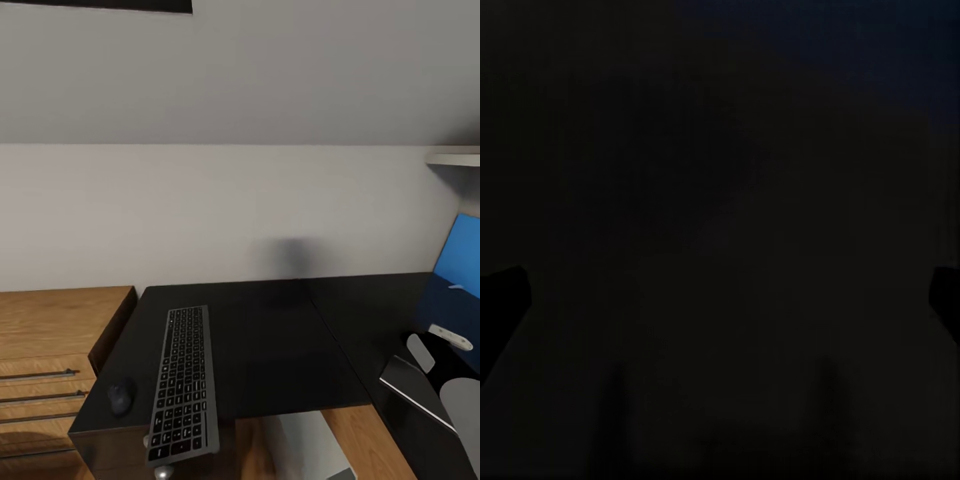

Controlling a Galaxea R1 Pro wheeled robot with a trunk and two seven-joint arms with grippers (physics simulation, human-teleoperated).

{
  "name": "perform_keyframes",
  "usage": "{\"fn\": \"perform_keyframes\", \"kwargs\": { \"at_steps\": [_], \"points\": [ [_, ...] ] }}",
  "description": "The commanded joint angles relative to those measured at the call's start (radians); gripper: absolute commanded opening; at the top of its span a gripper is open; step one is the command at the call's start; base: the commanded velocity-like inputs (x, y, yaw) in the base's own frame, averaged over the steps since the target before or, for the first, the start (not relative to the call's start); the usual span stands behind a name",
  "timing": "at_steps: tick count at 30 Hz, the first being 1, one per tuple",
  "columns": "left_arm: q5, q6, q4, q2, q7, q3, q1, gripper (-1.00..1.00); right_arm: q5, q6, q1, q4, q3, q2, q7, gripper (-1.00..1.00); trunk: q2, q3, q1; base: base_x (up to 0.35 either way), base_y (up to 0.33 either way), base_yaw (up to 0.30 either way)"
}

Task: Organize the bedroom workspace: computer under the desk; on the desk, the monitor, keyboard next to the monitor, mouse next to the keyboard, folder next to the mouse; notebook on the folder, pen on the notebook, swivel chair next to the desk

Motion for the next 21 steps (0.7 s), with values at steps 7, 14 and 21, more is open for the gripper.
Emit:
{"fn": "perform_keyframes", "kwargs": {
  "at_steps": [7, 14, 21],
  "points": [
    [0.011, -0.006, -0.001, 0.000, 0.004, -0.003, 0.000, 1.00, -0.007, 0.031, 0.000, 0.006, 0.000, -0.007, -0.017, 1.00, -0.050, -0.023, 0.027, 0.000, 0.000, 0.000],
    [0.011, -0.006, -0.001, 0.000, 0.004, -0.003, 0.000, 1.00, -0.007, 0.039, 0.000, 0.008, 0.000, -0.008, -0.033, 1.00, -0.099, -0.045, 0.054, 0.000, 0.000, 0.000],
    [0.011, -0.006, -0.001, -0.001, 0.004, -0.003, 0.000, 1.00, -0.007, 0.039, 0.000, 0.008, 0.000, -0.007, -0.034, 1.00, -0.141, -0.064, 0.077, 0.000, 0.000, 0.000]
  ]
}}
